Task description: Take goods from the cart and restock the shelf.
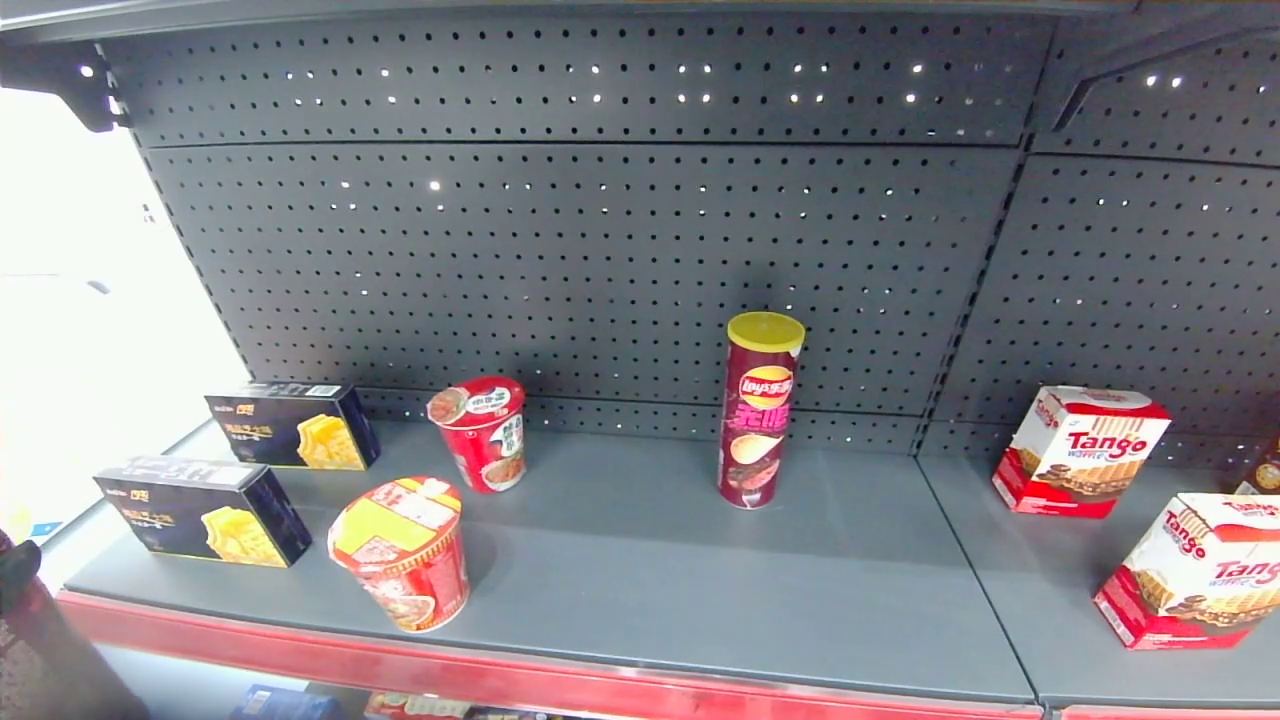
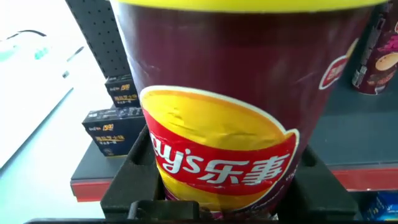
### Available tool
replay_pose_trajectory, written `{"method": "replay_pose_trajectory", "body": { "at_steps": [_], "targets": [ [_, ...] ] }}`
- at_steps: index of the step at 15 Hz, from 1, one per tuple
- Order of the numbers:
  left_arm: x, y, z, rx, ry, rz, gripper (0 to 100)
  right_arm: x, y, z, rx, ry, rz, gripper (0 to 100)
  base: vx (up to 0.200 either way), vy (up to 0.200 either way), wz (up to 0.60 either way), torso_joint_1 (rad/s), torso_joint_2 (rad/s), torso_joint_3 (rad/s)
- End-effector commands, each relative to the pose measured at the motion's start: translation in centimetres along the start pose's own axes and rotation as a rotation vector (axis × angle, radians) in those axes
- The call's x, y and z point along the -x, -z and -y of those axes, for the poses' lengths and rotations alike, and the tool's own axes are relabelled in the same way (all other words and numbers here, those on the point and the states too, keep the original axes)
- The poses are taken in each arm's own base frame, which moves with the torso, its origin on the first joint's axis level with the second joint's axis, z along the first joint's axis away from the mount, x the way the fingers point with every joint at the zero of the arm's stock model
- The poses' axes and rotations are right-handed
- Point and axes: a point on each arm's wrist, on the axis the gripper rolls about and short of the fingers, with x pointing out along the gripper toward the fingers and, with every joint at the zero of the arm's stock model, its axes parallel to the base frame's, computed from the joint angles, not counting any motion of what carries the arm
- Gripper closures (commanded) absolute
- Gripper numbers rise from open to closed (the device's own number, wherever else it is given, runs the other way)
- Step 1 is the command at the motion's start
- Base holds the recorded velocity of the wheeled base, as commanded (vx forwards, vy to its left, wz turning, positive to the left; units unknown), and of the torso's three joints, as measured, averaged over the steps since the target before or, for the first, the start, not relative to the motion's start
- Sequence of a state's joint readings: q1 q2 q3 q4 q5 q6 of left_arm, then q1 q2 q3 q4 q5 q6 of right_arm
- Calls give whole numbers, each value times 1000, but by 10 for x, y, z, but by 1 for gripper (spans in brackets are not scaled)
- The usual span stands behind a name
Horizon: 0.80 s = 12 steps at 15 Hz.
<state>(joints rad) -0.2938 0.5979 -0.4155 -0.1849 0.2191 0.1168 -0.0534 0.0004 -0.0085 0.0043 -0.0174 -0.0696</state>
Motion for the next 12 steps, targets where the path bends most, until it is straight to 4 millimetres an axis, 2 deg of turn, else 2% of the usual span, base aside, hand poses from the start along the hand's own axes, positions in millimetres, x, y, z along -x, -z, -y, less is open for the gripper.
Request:
{"method": "replay_pose_trajectory", "body": {
  "at_steps": [1,2,3,6,7,8,10,12],
  "targets": [
    [-1,0,0,-3,2,-16,100,11,-53,3,5,-32,191,0,0,0,0,0,0,0],
    [-1,6,1,-8,13,-42,100,4,-83,3,-48,-125,124,0,0,0,0,0,0,0],
    [-6,12,4,-15,26,-78,100,7,-112,7,-74,-62,184,0,0,0,0,0,0,0],
    [-7,14,4,-17,37,-86,100,-1,-122,8,-65,-107,134,0,0,0,0,0,0,0],
    [-7,14,4,-16,38,-82,100,-6,-137,9,-33,-134,139,0,0,0,0,0,0,0],
    [-10,14,5,-16,41,-96,100,-17,-155,8,-18,-230,127,0,0,0,0,0,0,0],
    [-11,15,6,7,49,-101,100,-30,-170,5,-9,-375,115,0,0,0,0,0,0,0],
    [-12,17,6,16,50,-110,100,-52,-183,-2,-79,-531,48,0,0,0,0,0,0,0]
  ]
}}
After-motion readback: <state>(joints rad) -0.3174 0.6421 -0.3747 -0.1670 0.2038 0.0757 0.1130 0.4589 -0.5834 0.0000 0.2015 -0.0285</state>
